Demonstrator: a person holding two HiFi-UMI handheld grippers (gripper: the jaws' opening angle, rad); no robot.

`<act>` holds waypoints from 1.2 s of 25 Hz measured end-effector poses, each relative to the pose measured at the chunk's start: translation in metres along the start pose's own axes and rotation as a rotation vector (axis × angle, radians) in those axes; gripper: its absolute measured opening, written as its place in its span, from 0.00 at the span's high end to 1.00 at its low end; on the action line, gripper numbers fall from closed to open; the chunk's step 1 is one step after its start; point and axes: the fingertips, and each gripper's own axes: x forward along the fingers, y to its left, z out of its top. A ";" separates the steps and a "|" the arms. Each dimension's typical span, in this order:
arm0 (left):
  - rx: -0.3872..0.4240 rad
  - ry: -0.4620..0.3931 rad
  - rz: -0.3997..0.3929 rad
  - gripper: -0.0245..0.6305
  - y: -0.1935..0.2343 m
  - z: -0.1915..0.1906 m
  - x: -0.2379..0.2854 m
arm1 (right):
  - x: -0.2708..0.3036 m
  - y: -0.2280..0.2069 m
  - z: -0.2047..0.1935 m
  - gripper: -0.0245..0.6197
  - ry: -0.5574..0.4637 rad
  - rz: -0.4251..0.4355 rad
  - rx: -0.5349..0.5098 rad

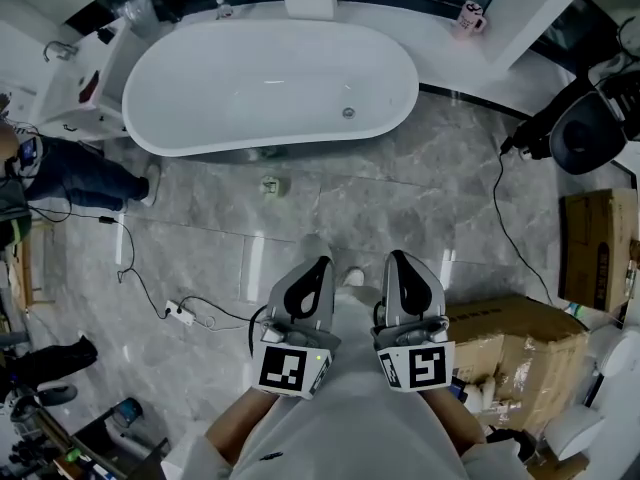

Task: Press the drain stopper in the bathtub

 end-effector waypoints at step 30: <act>-0.094 0.074 -0.029 0.96 0.292 0.137 0.351 | 0.471 -0.075 0.012 0.96 0.194 0.083 -0.047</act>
